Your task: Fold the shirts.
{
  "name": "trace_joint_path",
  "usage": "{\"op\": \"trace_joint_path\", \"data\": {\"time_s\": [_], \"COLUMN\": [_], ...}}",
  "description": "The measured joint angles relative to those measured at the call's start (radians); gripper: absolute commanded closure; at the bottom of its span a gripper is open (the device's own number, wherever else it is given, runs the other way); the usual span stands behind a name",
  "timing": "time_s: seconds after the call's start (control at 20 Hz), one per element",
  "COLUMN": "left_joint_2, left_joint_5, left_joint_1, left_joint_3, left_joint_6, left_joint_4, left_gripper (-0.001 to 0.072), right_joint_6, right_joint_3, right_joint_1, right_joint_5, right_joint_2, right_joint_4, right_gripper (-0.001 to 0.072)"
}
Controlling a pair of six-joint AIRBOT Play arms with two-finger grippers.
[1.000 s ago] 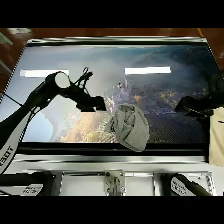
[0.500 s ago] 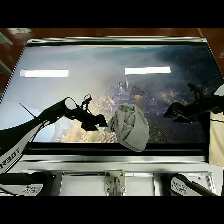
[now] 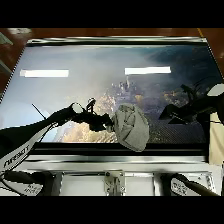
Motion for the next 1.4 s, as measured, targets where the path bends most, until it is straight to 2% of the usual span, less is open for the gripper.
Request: {"op": "trace_joint_path", "data": {"time_s": [0.05, 0.1, 0.15, 0.6, 0.65, 0.7, 0.75, 0.9, 1.05, 1.4], "left_joint_2": [-0.004, -0.01, -0.012, -0.01, -0.008, -0.005, -0.001, 0.025, 0.095, 0.474], "left_joint_5": [0.008, 0.019, 0.021, 0.033, 0.033, 0.033, 0.033, 0.045, 0.048, 0.011], "left_joint_1": [-0.002, -0.005, -0.005, -0.004, -0.004, -0.004, -0.004, 0.007, 0.032, 0.134], "left_joint_3": [0.0, -0.002, -0.003, -0.002, -0.002, -0.002, -0.002, 0.0, 0.021, 0.24], "left_joint_6": [0.0, 0.0, 0.002, 0.021, 0.026, 0.034, 0.041, 0.055, 0.054, -0.012], "left_joint_4": [-0.004, -0.003, 0.003, -0.023, -0.023, -0.024, -0.024, -0.004, 0.087, 0.406], "left_gripper": [0.0383, 0.0604, 0.0667, 0.0669, 0.0669, 0.0669, 0.067, 0.0672, 0.0672, 0.0672], "right_joint_6": [-0.001, -0.002, -0.002, 0.02, 0.023, 0.026, 0.026, 0.023, -0.013, -0.181], "right_joint_3": [-0.01, -0.023, -0.04, -0.229, -0.237, -0.243, -0.248, -0.248, -0.2, 0.128], "right_joint_1": [0.025, 0.049, 0.074, 0.235, 0.246, 0.259, 0.271, 0.288, 0.284, 0.261], "right_joint_5": [-0.012, -0.02, -0.031, -0.214, -0.241, -0.267, -0.293, -0.336, -0.31, -0.2], "right_joint_2": [0.0, 0.0, 0.0, -0.053, -0.073, -0.092, -0.109, -0.129, -0.091, 0.207], "right_joint_4": [-0.003, -0.008, -0.013, 0.013, 0.028, 0.049, 0.071, 0.097, 0.09, 0.045], "right_gripper": [0.0021, 0.0021, 0.0021, 0.0023, 0.0084, 0.0424, 0.0638, 0.0653, 0.0653, 0.0653]}}
